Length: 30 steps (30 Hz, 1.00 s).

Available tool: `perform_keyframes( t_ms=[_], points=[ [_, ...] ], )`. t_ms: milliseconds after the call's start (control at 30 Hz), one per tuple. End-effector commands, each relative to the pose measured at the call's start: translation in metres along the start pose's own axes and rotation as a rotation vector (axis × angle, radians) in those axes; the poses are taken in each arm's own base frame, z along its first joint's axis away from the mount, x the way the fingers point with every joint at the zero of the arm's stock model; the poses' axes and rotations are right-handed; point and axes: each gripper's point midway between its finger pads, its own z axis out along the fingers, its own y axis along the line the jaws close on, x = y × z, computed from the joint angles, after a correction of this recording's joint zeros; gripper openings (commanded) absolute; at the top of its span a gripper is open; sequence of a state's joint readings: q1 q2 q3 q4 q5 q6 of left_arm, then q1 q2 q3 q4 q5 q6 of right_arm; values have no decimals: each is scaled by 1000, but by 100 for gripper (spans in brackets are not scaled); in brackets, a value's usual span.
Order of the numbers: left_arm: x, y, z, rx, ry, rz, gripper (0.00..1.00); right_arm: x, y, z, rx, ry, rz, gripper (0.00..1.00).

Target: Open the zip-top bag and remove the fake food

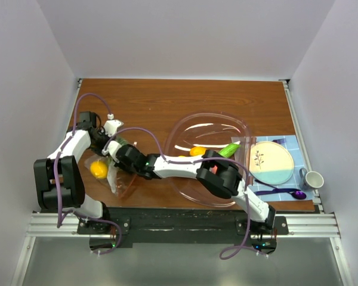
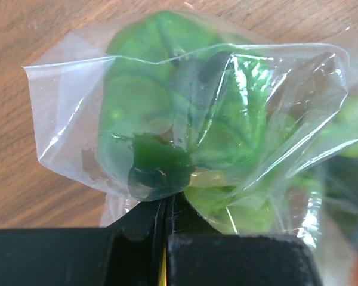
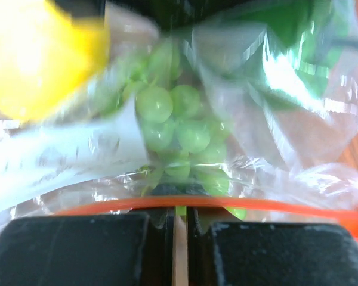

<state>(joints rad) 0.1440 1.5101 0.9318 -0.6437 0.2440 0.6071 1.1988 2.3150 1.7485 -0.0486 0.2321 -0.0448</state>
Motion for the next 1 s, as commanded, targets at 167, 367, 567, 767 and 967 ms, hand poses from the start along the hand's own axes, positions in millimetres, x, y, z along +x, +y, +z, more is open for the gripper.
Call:
perform_keyframes(
  t_ms=[167,367,567,767,967],
  points=[
    [-3,-2,-2,6,-31,7,0,-29,-2,-94,-54,-81,80,0],
    [2,3,8,-13,-9,-10,0,-36,-16,-149,-35,-136,146,0],
    [1,8,10,-31,-3,-18,0,-37,-47,-204,65,-184,180,0],
    [-6,13,5,-48,-11,-29,0,-38,-109,-249,335,-221,228,0],
    [-27,-2,-13,43,-62,-71,0,3,-183,-275,690,-123,270,9]
  ],
)
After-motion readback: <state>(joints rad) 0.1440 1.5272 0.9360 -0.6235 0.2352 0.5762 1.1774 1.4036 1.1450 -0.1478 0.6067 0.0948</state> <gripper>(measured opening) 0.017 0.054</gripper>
